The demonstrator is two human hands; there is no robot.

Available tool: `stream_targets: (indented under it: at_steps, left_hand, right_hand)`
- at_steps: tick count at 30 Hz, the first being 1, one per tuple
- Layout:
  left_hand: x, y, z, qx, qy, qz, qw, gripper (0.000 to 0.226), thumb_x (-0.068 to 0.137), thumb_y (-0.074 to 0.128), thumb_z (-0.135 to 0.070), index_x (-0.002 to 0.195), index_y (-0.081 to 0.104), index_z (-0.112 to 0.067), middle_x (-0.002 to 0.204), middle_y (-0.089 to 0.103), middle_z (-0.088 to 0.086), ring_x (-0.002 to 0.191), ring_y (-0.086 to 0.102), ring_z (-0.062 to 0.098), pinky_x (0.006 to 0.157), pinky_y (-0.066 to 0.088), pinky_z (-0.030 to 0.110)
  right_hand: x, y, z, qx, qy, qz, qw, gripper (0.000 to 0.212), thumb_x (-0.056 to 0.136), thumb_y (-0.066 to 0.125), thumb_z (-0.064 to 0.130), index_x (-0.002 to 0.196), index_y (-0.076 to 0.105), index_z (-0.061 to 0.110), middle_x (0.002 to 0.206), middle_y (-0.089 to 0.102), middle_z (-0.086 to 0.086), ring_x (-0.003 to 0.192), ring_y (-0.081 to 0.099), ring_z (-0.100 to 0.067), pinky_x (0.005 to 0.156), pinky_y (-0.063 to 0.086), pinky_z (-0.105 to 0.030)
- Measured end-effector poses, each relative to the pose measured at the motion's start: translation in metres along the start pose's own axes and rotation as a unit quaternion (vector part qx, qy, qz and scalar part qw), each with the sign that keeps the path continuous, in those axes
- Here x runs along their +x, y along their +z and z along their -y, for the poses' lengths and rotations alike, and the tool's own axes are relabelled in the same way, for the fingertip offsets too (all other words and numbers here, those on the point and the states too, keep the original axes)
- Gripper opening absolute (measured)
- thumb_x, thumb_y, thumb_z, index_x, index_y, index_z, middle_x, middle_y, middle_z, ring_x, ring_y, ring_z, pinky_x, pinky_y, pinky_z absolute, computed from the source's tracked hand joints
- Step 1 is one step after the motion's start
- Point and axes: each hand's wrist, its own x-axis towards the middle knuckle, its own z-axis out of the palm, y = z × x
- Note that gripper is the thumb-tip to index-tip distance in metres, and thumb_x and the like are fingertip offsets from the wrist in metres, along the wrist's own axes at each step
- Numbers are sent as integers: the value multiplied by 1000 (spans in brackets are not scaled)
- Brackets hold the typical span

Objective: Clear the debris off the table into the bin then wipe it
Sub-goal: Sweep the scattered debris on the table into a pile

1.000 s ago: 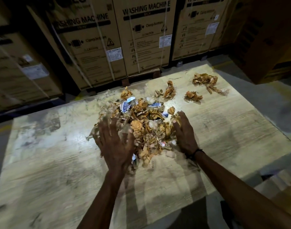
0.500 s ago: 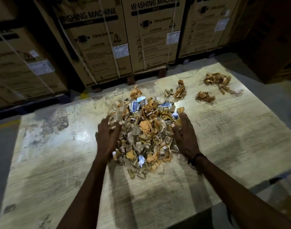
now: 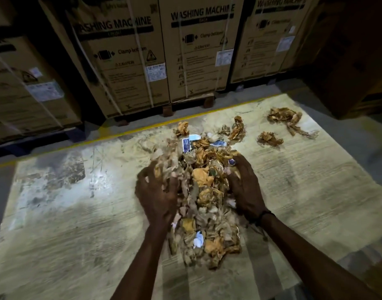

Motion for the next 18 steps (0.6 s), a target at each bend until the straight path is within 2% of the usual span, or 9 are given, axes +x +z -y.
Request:
stream_targets:
  at_steps: [3, 6, 9, 10, 13, 14, 16, 18]
  left_hand:
    - [22, -15, 13, 23, -6, -53, 998, 69, 91, 47, -67, 142, 48, -21, 135, 42, 12, 125, 45, 35, 107, 40, 57]
    - [67, -12, 28, -16, -8, -40, 999, 72, 91, 50, -63, 147, 45, -17, 146, 38, 14, 135, 41, 36, 114, 35, 56]
    - [119, 3, 43, -75, -58, 75, 993, 90, 88, 41, -75, 157, 40, -16, 163, 34, 14, 151, 34, 30, 125, 28, 50]
    - [131, 8, 43, -85, -62, 120, 987, 93, 88, 40, -76, 158, 39, -16, 166, 34, 12, 153, 33, 28, 126, 27, 46]
    - [137, 26, 33, -86, 0, 230, 969, 80, 95, 41, -64, 158, 42, -14, 164, 41, 8, 146, 41, 18, 118, 31, 34]
    - [133, 30, 29, -89, 22, 254, 963, 75, 97, 41, -62, 155, 46, -15, 161, 45, 6, 141, 44, 14, 114, 33, 30]
    - [124, 34, 27, -118, 22, 276, 954, 70, 98, 42, -67, 149, 57, -22, 154, 56, 0, 139, 50, 11, 115, 37, 33]
    - [120, 35, 30, -171, -2, 277, 945, 66, 94, 45, -73, 140, 66, -29, 144, 65, -8, 134, 57, 7, 116, 42, 38]
  right_hand:
    - [25, -14, -5, -8, -12, -11, 1000, 64, 101, 44, 63, 155, 42, 28, 165, 34, 6, 151, 31, -9, 122, 34, -37]
    - [63, -23, -13, -27, -39, -13, 999, 67, 99, 43, 68, 152, 44, 28, 166, 33, 0, 151, 31, -14, 117, 33, -32]
    - [110, -20, -25, -37, -23, 25, 999, 59, 101, 44, 62, 152, 44, 34, 171, 21, 0, 152, 26, -13, 114, 33, -33]
    - [125, -18, -28, -43, -11, 47, 998, 62, 100, 42, 66, 154, 43, 34, 172, 17, 0, 154, 22, -14, 117, 31, -34]
    - [152, -4, -31, -48, -2, 109, 993, 74, 100, 34, 72, 160, 35, 28, 173, 19, 2, 158, 16, -12, 128, 18, -37]
    - [151, 1, -29, -42, -11, 122, 992, 72, 102, 35, 68, 160, 36, 26, 171, 23, 2, 157, 19, -13, 128, 18, -36]
    - [138, 8, -23, -24, -35, 154, 987, 66, 102, 35, 64, 157, 41, 26, 167, 33, 0, 152, 32, -12, 125, 24, -35]
    - [124, 7, -18, -1, -68, 176, 982, 58, 106, 37, 62, 152, 47, 30, 158, 48, 3, 130, 53, -3, 112, 41, -34]
